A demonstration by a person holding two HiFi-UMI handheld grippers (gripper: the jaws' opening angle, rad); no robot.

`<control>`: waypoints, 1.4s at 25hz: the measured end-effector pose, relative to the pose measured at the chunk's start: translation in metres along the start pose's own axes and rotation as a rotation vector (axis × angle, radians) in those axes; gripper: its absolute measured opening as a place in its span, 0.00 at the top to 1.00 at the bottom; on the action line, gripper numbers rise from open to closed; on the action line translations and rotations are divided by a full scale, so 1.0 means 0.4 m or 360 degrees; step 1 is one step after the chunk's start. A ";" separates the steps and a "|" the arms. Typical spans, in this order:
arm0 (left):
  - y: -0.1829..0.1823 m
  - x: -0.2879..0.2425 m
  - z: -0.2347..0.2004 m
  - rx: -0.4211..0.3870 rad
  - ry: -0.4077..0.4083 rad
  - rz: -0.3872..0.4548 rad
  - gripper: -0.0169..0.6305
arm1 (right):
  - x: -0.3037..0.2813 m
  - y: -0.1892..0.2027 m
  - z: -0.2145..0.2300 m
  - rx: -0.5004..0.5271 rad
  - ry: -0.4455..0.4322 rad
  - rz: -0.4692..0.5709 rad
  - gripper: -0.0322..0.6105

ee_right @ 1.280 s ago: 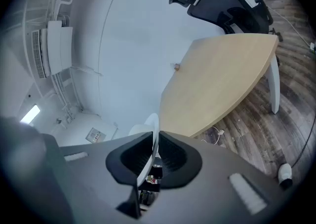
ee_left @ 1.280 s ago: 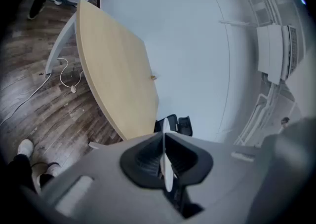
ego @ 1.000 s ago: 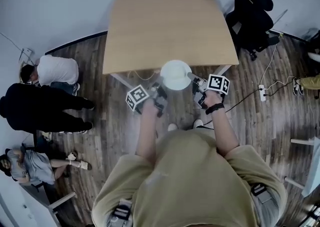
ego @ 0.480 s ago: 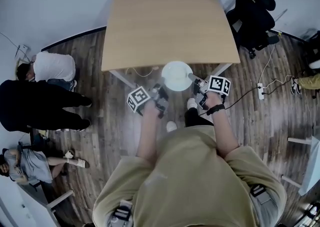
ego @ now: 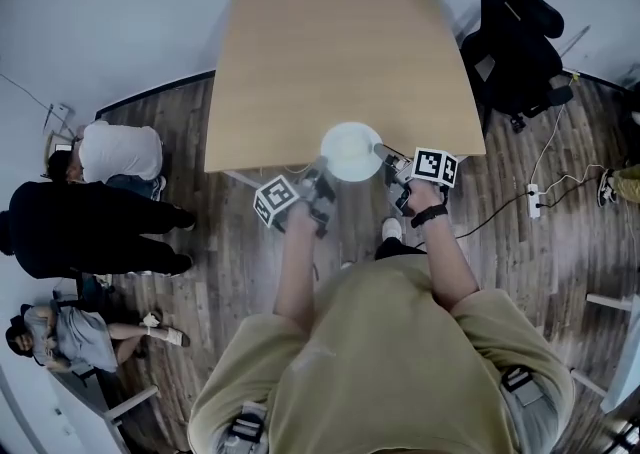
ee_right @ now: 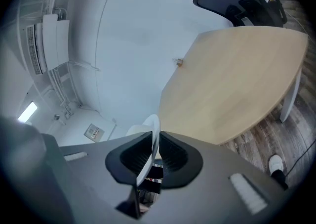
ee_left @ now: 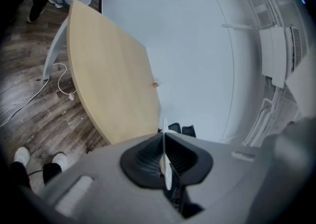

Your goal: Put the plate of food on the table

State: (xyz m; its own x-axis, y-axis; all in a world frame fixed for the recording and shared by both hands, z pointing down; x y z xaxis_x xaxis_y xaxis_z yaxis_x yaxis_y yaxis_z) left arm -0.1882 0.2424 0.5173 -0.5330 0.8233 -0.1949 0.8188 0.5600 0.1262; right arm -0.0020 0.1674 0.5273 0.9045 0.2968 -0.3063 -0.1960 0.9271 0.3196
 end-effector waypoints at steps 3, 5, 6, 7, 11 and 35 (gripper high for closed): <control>-0.039 -0.077 0.029 -0.0029 -0.0008 0.0012 0.95 | -0.010 -0.093 0.011 0.0038 -0.0020 0.0007 0.88; -0.061 -0.131 0.048 -0.0049 -0.0012 0.0015 0.95 | -0.011 -0.152 0.022 0.0051 -0.0034 0.0013 0.88; -0.069 -0.159 0.057 -0.0058 -0.0011 0.0014 0.95 | -0.009 -0.181 0.030 0.0055 -0.0039 0.0015 0.88; -0.075 -0.189 0.066 -0.0065 -0.0010 0.0013 0.95 | -0.006 -0.211 0.039 0.0056 -0.0043 0.0018 0.87; -0.090 -0.323 0.094 -0.0069 -0.0024 0.0010 0.95 | 0.018 -0.337 0.090 0.0048 -0.0042 0.0027 0.87; -0.316 -0.700 -0.031 0.0024 -0.0156 -0.0137 0.95 | -0.152 -0.647 0.293 0.0245 0.0261 0.0211 0.85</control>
State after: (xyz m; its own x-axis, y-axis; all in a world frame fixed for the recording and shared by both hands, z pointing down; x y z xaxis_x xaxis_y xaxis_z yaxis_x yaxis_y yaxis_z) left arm -0.1451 -0.0577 0.5679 -0.5785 0.7590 -0.2987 0.7746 0.6260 0.0904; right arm 0.0382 -0.1173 0.5684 0.7989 0.4580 -0.3900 -0.2374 0.8357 0.4952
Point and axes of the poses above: the fingertips, and each gripper's own axes: x backward along the fingers, z to its right, y out of its underside, the point moved 4 cm from there along x, backward along the fingers, and after that the axes turned 9 degrees about -z, right-handed, at the moved point
